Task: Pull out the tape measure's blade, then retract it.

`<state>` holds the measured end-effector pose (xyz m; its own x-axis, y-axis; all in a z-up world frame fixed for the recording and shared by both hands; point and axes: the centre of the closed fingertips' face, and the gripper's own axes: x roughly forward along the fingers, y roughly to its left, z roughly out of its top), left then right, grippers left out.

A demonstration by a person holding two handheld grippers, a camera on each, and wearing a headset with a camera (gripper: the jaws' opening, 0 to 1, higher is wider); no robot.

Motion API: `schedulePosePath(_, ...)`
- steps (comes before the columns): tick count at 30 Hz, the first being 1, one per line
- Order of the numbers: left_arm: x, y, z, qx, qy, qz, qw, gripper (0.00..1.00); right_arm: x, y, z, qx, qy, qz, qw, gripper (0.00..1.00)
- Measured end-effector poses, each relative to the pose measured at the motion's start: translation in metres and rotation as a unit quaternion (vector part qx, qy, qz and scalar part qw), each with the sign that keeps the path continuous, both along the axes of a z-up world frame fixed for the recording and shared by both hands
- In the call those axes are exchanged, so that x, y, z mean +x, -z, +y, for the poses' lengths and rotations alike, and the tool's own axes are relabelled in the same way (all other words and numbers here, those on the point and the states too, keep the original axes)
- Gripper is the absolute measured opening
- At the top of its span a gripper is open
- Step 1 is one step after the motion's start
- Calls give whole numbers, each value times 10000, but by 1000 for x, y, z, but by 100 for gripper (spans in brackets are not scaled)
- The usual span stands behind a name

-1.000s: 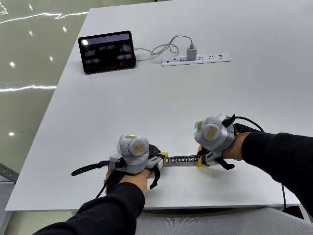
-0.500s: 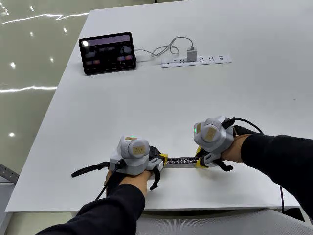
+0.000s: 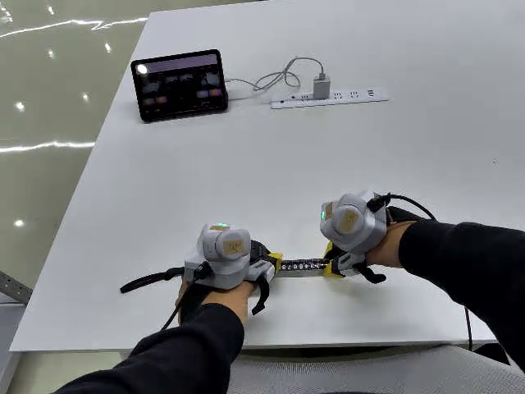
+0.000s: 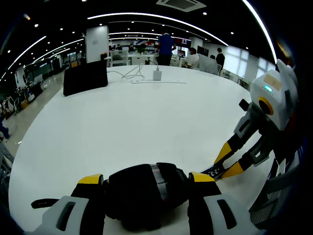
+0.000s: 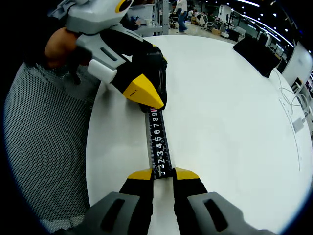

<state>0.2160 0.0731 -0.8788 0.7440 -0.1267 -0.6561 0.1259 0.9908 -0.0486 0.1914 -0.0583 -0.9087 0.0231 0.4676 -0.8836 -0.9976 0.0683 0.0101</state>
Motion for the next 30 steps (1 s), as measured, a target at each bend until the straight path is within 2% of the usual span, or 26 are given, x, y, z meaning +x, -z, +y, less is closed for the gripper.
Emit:
schedulePosePath(14,0,0,0,-5,-1,-4,10000,65,-2,1,11,91,-49,-69,9999,11)
schedulePosePath(30,1,1,1,-10,-1,-7,10000,65,-1,0,21,148,-49,-5,9999,11)
